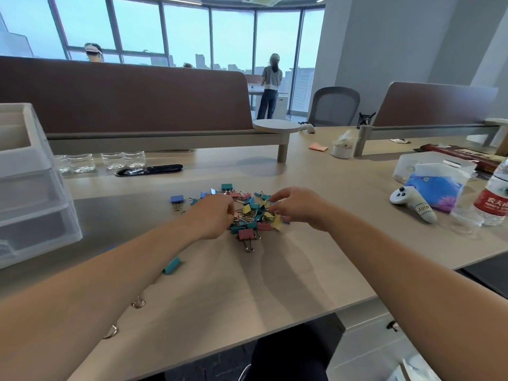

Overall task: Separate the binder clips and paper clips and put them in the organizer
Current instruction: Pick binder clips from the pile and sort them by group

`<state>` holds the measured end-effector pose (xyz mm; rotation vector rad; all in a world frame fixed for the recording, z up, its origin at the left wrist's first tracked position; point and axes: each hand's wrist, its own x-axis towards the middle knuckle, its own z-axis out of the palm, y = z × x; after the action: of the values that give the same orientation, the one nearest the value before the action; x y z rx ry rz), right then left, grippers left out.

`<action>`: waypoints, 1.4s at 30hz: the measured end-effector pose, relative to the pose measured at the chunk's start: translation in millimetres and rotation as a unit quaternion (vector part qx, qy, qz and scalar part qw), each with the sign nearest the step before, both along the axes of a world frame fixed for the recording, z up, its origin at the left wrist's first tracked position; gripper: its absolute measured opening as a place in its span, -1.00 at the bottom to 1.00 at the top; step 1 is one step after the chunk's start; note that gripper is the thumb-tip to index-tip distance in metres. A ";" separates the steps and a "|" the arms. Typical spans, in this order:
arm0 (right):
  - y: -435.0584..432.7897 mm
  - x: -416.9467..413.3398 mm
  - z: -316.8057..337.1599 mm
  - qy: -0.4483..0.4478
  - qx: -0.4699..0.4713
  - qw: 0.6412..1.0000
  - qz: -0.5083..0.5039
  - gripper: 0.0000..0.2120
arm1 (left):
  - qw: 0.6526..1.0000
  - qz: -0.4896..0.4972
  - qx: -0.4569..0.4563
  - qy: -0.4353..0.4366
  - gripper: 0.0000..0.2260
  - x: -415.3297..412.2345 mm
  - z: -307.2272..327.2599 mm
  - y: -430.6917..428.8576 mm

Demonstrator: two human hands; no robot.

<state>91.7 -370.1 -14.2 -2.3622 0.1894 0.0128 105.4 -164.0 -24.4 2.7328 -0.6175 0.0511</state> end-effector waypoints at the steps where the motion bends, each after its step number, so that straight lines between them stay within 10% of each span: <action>1: 7.5 -1.5 1.3 -0.012 -0.046 0.999 0.017 -0.72 | 1.000 0.003 -0.001 0.001 -0.92 -4.5 3.9 10.8; 15: 116.0 -30.7 -6.0 -0.098 -0.163 0.958 0.215 -0.75 | 0.992 0.071 0.099 0.021 -0.86 -64.1 32.8 129.1; 29: 240.3 -59.7 -11.9 -0.001 -0.305 0.862 0.404 0.01 | 0.950 0.184 0.160 0.196 -0.22 -129.8 24.9 228.8; 42: 252.8 -38.5 -51.7 -0.093 -0.244 0.887 0.381 -0.42 | 0.985 0.118 0.073 0.106 -0.43 -103.4 -21.1 238.3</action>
<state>53.2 -117.3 -65.9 -2.7565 -0.9394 0.1305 2.0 74.3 -45.5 2.8880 -0.2462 -0.2348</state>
